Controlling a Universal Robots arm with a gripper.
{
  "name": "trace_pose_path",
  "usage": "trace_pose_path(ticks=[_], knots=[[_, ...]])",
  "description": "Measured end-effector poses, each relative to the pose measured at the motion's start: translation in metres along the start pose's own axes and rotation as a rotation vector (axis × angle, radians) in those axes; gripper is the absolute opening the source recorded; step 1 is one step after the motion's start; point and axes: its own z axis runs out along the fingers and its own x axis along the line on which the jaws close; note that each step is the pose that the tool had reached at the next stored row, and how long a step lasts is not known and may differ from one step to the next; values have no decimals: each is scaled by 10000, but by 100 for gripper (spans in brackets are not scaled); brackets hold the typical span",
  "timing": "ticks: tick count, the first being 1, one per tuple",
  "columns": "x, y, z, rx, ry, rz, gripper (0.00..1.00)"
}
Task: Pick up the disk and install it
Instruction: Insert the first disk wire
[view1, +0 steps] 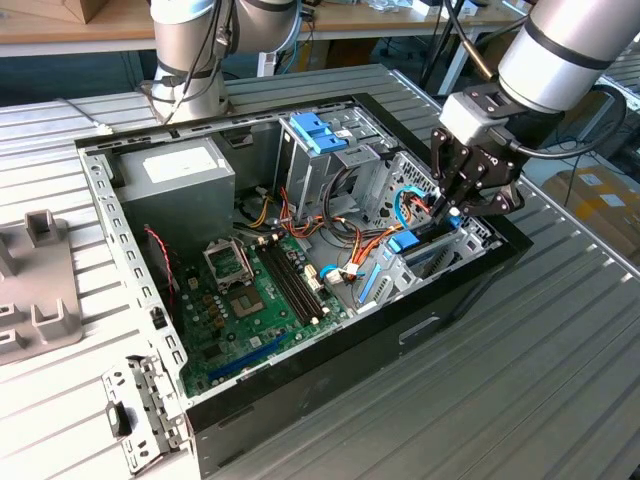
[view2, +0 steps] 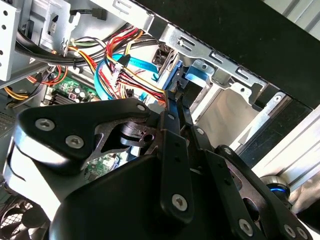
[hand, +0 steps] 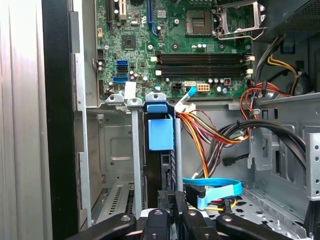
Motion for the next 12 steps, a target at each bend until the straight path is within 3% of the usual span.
trace_pose_path(ticks=[12], knots=[[6, 2, 31, -4, -1, -59, 16]])
